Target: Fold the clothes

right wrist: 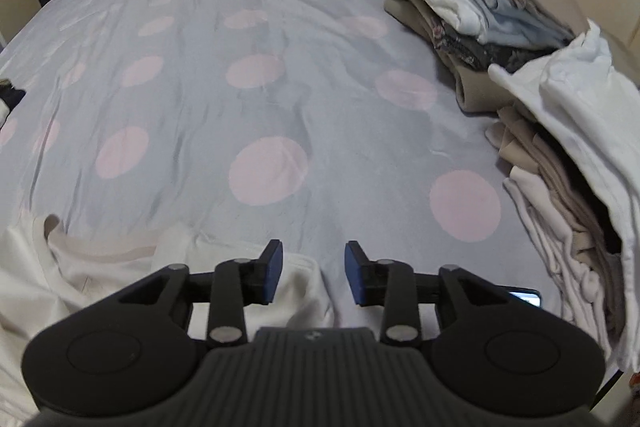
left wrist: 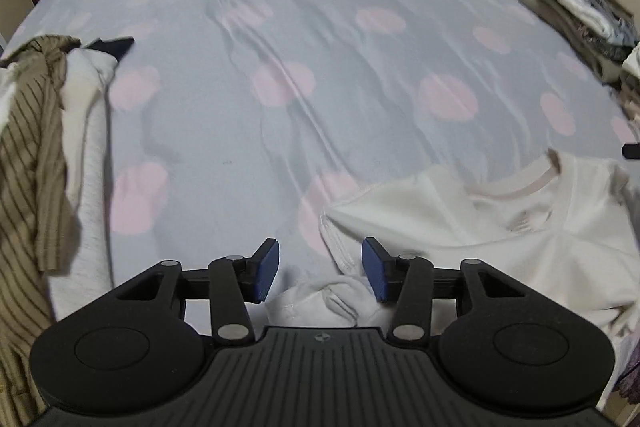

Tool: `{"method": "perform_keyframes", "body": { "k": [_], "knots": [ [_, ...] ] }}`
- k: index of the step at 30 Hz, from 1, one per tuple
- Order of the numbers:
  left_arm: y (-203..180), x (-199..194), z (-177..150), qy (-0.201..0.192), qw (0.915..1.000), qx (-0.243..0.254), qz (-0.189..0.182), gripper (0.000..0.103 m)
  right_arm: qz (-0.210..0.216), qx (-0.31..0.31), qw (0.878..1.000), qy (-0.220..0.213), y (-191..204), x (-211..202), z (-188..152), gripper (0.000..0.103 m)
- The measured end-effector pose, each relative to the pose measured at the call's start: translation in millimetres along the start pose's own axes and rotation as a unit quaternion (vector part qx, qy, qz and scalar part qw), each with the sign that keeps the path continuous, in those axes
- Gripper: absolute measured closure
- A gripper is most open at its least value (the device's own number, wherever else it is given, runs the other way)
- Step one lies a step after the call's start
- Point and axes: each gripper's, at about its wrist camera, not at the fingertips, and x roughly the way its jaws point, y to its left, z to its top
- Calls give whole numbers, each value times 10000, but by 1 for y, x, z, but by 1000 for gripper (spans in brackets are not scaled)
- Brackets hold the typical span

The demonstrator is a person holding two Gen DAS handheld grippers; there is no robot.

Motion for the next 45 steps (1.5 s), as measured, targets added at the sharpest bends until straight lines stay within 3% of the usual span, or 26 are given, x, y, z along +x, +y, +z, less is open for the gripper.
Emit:
{"method": "perform_keyframes", "body": {
  "k": [5, 11, 12, 16, 22, 26, 28, 30, 36, 41, 45],
  "knots": [
    [5, 19, -5, 143, 9986, -395, -328, 59, 99, 28, 9997, 217, 2, 18, 0, 66],
    [6, 29, -15, 192, 9967, -706, -345, 60, 148, 53, 9993, 342, -3, 28, -2, 65],
    [7, 29, -15, 186, 9963, -763, -357, 61, 150, 64, 9992, 356, -4, 30, -2, 65],
    [2, 29, -11, 206, 9953, -810, -494, 84, 231, 238, 9985, 426, -11, 37, -3, 64],
    [2, 27, -9, 235, 9940, -945, -504, 91, 481, 646, 9960, 393, -29, 37, 0, 58],
    [1, 22, -7, 173, 9940, -990, -432, 92, 719, 687, 9927, 678, -31, 41, -4, 51],
    [0, 16, -5, 103, 9944, -987, -371, 94, 741, 686, 9914, 830, -31, 42, -7, 56],
    [-1, 10, -2, 29, 9947, -981, -309, 95, 758, 724, 9904, 905, -32, 41, -9, 93],
    [0, -35, 7, -627, 9938, -906, 125, 98, 672, 871, 9936, 272, -35, 6, -2, 95],
    [14, -89, 7, -1296, 9842, -1138, 401, 98, 323, 348, 9963, -710, -18, -44, 10, 96],
    [23, -145, 9, -1945, 9713, -1252, 561, 98, 361, 172, 9919, -1207, -15, -86, 24, 97]
  ]
}}
